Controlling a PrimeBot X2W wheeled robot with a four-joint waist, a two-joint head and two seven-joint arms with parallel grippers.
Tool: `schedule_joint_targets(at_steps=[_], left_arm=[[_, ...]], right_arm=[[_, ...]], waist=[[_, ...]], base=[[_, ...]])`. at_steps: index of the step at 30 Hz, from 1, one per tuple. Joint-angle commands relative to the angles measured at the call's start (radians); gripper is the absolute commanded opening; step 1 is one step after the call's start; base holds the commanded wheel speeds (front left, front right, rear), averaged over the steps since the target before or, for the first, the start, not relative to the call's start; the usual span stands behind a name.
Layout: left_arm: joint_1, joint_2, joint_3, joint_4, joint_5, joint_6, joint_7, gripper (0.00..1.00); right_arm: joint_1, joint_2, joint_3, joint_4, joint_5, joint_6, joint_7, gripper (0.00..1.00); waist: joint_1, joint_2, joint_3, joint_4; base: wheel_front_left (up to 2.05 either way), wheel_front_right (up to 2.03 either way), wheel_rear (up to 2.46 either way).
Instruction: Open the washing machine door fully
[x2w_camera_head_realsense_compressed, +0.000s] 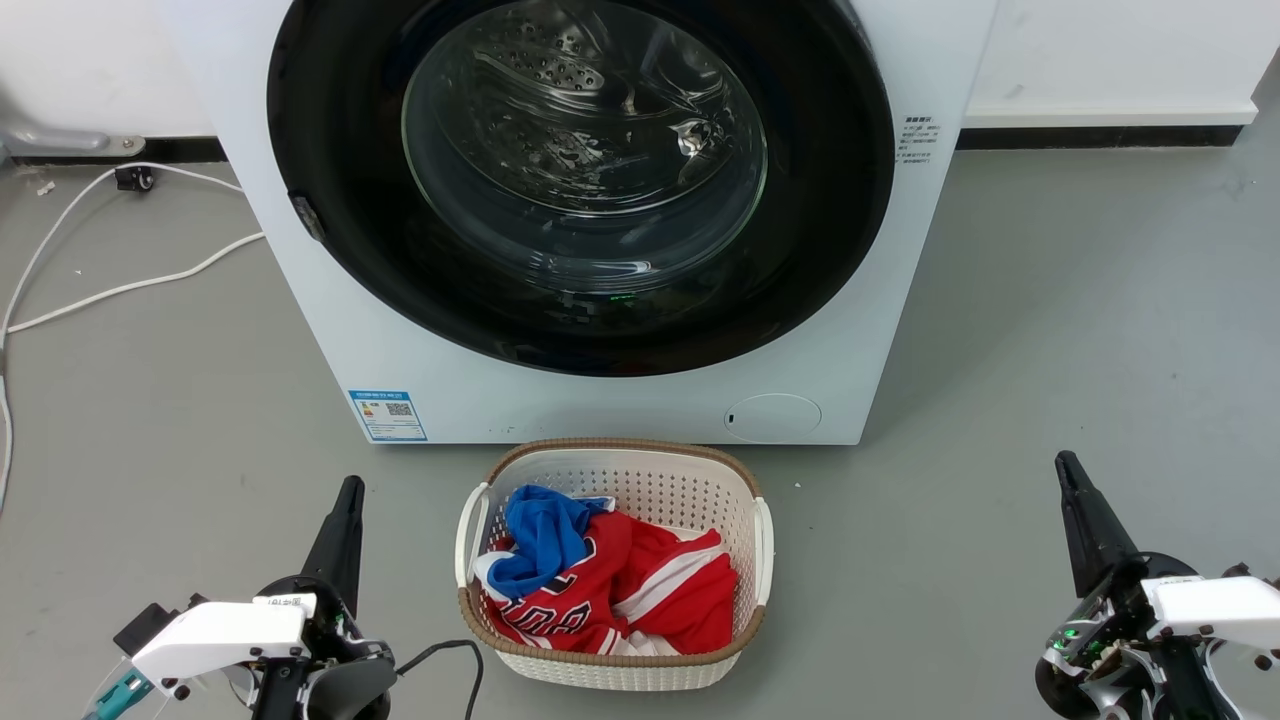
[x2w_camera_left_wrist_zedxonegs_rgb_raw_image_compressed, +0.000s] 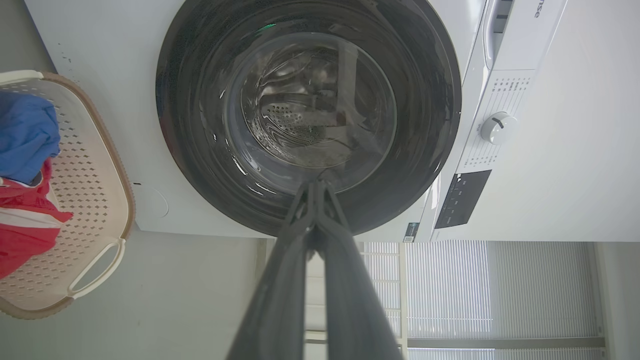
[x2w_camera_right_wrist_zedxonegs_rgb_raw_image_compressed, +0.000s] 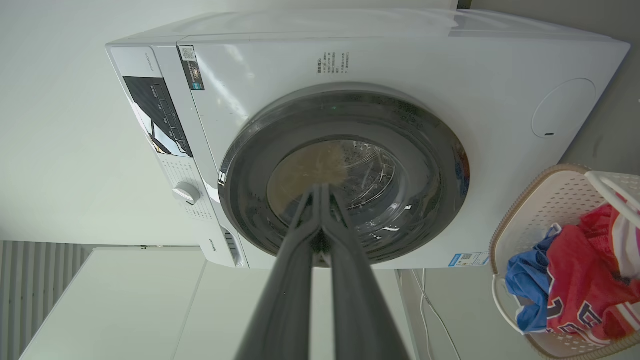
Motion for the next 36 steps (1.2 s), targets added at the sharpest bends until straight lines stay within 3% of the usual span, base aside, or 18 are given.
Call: schedule_joint_targets(at_steps=[1,19,20,28,36], left_arm=[[-0.006,-0.002,0.003,-0.001,0.000,-0.002,0.002,0.00],[-0.006,-0.002,0.002,-0.001,0.000,-0.002,0.002,0.00],[0.000,0.000,0.000,0.000,0.000,0.000,0.000,1.00],[0.028,-0.002,-0.011,0.015,0.030,0.000,-0.024,1.00],[0.029,-0.002,-0.009,-0.026,0.170,0.019,-0.064,1.00]], right_arm=[[-0.011,0.002,-0.002,0.001,-0.004,0.000,0.000,0.00],[-0.011,0.005,-0.006,0.001,-0.008,0.000,0.005,0.00],[0.000,0.002,-0.004,0.000,-0.002,0.000,0.001,1.00],[0.033,0.006,-0.002,0.017,-0.031,0.000,-0.022,1.00],[0.042,0.007,-0.010,-0.025,-0.196,0.000,-0.060,1.00]], waist=[[0.0000,0.0000,0.000,0.000],[0.0000,0.0000,0.000,0.000],[0.0000,0.0000,0.000,0.000],[0.0000,0.0000,0.001,0.000],[0.0000,0.0000,0.003,0.000]], base=[[0.00,0.00,0.00],[0.00,0.00,0.00],[0.00,0.00,0.00],[0.00,0.00,0.00],[0.00,0.00,0.00]])
